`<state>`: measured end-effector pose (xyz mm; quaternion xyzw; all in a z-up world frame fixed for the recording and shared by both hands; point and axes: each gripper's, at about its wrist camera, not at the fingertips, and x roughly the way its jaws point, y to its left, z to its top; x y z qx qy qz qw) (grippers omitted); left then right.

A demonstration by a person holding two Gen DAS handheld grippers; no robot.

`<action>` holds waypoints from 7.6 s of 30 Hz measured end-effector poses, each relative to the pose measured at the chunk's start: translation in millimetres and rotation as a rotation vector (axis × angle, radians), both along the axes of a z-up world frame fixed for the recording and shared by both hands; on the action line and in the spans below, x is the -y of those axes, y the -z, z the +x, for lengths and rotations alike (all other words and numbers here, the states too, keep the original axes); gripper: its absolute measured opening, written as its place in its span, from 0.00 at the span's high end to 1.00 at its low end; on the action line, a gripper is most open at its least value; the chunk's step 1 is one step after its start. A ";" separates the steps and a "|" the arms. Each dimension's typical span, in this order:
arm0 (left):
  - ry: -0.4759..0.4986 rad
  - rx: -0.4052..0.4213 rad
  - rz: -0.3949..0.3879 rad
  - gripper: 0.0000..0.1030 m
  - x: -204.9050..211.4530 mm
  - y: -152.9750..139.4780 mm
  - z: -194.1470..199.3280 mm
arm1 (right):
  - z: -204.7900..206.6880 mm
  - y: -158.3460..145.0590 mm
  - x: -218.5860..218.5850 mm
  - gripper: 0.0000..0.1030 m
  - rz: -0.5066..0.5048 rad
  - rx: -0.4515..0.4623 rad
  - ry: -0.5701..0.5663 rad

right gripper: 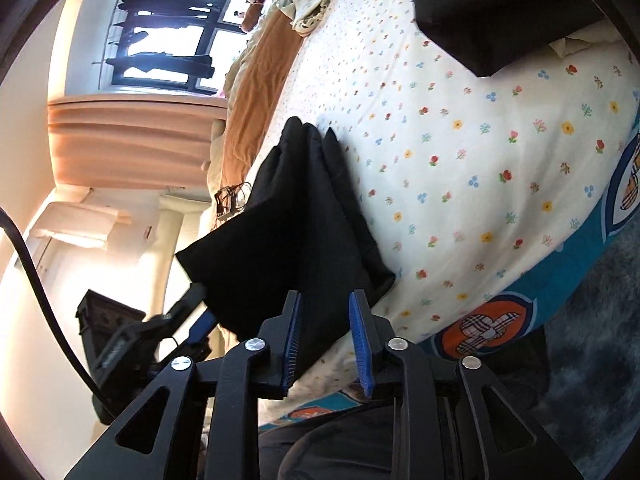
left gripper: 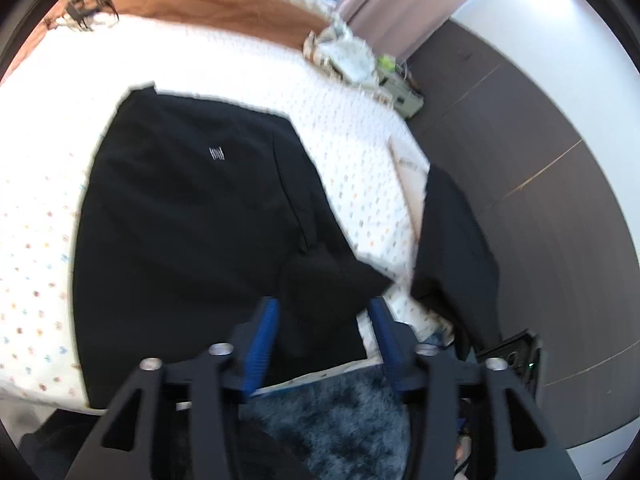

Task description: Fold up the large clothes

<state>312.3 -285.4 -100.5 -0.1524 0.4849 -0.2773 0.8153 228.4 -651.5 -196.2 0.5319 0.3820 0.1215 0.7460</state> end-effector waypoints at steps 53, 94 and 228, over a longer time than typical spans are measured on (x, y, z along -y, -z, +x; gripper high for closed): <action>-0.226 -0.170 0.164 0.35 -108.7 75.9 29.7 | 27.7 32.8 -11.8 0.92 -0.166 -0.011 0.059; -0.231 -0.209 -0.018 0.35 -113.9 111.7 230.3 | 275.2 22.9 3.4 0.25 -0.183 -0.117 -0.384; -0.795 0.383 -0.176 0.89 -742.9 -171.4 -63.1 | 106.3 -236.0 -731.9 0.93 -0.069 0.658 -1.184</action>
